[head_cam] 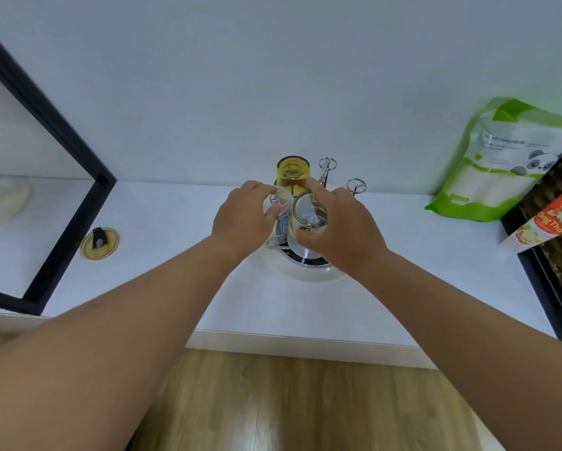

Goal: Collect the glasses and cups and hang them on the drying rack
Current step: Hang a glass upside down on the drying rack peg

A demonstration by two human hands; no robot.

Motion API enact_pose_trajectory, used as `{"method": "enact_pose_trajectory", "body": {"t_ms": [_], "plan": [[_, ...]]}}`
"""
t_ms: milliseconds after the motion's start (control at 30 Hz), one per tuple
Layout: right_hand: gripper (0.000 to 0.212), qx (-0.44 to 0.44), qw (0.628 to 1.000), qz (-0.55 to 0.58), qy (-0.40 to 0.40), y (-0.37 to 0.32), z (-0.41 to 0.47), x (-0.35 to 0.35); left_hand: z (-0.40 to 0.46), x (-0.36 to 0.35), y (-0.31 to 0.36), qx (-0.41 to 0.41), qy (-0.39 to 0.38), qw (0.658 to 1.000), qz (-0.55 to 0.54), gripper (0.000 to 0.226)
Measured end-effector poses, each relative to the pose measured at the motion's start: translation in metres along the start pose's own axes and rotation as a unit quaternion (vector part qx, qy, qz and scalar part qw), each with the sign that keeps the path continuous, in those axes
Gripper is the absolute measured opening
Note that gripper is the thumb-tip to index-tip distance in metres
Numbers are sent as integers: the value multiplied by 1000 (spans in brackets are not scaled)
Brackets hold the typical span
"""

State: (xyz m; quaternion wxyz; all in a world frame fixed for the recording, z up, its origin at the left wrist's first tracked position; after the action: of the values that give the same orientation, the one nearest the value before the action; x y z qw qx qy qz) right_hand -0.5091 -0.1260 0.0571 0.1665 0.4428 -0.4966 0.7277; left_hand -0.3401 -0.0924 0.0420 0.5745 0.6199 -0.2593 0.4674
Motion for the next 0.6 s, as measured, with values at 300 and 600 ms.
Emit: {"method": "enact_pose_trajectory", "body": {"t_ms": [300, 600], "plan": [[76, 10, 1000, -12, -6, 8, 0, -20, 0, 2, -2, -16, 28, 999, 1, 40], [71, 29, 999, -12, -10, 14, 1, -33, -3, 1, -2, -24, 43, 999, 8, 41]]}}
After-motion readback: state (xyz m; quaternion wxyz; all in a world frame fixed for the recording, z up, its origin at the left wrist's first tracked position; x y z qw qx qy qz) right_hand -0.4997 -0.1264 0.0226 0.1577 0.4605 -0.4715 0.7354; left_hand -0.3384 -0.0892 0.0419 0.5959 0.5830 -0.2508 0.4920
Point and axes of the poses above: each hand's wrist, its own z-axis towards the middle knuckle, its own x-axis out of the back of the hand, y = z × x, the point moved 9 cm from there along z, towards the middle knuckle, and after that the axes turned 2 degrees about y, right-handed, at the moved point
